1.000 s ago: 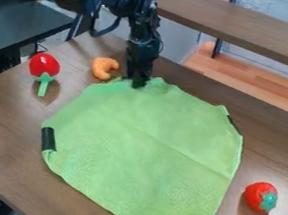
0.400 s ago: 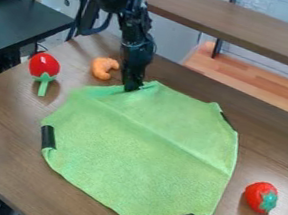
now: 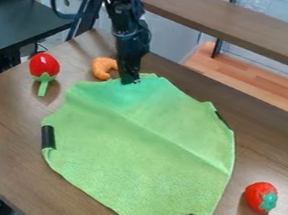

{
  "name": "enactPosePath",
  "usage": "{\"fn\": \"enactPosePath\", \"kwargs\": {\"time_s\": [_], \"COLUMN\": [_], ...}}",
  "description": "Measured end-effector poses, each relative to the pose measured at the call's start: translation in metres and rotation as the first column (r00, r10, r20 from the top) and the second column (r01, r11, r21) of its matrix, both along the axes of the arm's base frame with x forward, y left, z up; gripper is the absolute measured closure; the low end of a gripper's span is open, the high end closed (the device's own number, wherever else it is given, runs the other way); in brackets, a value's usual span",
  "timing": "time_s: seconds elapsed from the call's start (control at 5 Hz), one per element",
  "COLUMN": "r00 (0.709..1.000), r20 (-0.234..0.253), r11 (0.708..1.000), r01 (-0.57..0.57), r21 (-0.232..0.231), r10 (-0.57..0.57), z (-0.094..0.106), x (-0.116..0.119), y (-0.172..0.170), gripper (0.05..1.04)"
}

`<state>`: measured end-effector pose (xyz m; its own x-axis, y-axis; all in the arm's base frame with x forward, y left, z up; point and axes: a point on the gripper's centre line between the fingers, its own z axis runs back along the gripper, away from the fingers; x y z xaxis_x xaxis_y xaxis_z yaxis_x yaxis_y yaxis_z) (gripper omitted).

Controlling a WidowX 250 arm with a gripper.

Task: Fold the cloth from top left to bottom right

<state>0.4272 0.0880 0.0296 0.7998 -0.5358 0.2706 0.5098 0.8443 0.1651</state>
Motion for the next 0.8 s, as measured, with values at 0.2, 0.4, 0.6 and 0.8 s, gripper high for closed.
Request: {"fn": "enactPosePath", "kwargs": {"time_s": [0.2,0.4,0.6,0.8], "r00": [0.998,0.993,0.987,0.982], "r20": [0.020,0.005,-0.008,-0.002], "r11": [0.998,0.993,0.986,0.981], "r01": [0.056,0.115,0.158,0.189], "r21": [0.015,0.033,0.052,0.044], "r10": [-0.056,-0.115,-0.158,-0.189], "z": [0.004,-0.004,-0.009,-0.002], "x": [-0.026,-0.056,-0.087,-0.105], "y": [-0.023,-0.048,-0.074,-0.089], "gripper": [1.025,1.026,1.027,1.027]}}
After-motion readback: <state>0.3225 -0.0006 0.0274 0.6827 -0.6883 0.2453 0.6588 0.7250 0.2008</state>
